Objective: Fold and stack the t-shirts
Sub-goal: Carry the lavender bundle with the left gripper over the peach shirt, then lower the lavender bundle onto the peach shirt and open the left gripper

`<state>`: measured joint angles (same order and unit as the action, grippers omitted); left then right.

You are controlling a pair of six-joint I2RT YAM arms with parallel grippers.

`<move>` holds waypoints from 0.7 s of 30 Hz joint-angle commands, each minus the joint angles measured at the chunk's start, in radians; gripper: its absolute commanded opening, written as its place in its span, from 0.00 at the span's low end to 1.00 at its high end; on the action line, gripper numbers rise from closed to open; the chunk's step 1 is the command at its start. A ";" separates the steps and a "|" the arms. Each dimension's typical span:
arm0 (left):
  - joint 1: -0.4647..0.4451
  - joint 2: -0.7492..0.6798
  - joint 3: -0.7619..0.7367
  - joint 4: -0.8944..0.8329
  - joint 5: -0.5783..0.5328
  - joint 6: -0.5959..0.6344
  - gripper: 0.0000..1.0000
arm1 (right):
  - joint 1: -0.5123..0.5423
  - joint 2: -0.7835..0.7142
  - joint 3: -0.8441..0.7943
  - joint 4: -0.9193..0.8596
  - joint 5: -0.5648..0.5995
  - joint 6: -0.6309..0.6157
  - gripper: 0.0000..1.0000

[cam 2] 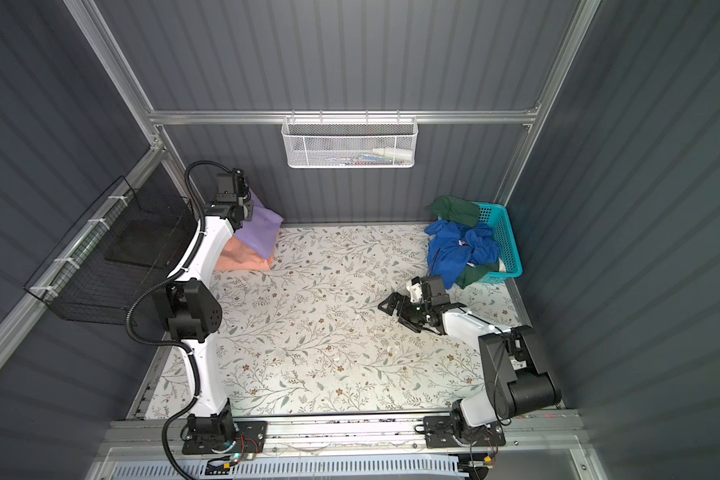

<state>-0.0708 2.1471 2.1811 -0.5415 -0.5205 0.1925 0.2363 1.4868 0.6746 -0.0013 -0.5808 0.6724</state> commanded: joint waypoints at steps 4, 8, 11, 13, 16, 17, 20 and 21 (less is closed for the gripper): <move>0.022 0.016 -0.083 0.128 -0.021 0.000 0.00 | -0.003 0.018 0.026 -0.015 -0.013 -0.005 0.99; 0.039 0.060 -0.099 0.155 -0.039 -0.004 0.00 | -0.003 0.028 0.042 -0.036 -0.020 -0.015 0.99; 0.059 0.100 -0.099 0.169 -0.075 -0.005 0.00 | -0.003 0.010 0.037 -0.042 -0.011 -0.019 0.99; 0.076 0.118 -0.103 0.189 -0.055 -0.005 0.00 | -0.003 0.000 0.039 -0.054 -0.004 -0.025 0.99; 0.098 0.142 -0.124 0.246 -0.056 0.005 0.00 | -0.003 -0.015 0.042 -0.075 0.003 -0.034 0.99; 0.105 0.157 -0.114 0.241 -0.056 0.007 0.00 | -0.003 -0.019 0.042 -0.082 0.006 -0.036 0.99; 0.118 0.199 -0.085 0.227 -0.083 0.008 0.00 | -0.003 -0.039 0.038 -0.097 0.018 -0.043 0.99; 0.122 0.210 -0.080 0.228 -0.086 0.009 0.00 | -0.004 -0.046 0.037 -0.105 0.024 -0.047 0.99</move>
<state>0.0391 2.3257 2.0655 -0.3389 -0.5755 0.1921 0.2363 1.4658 0.6926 -0.0681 -0.5747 0.6498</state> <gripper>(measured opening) 0.081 0.991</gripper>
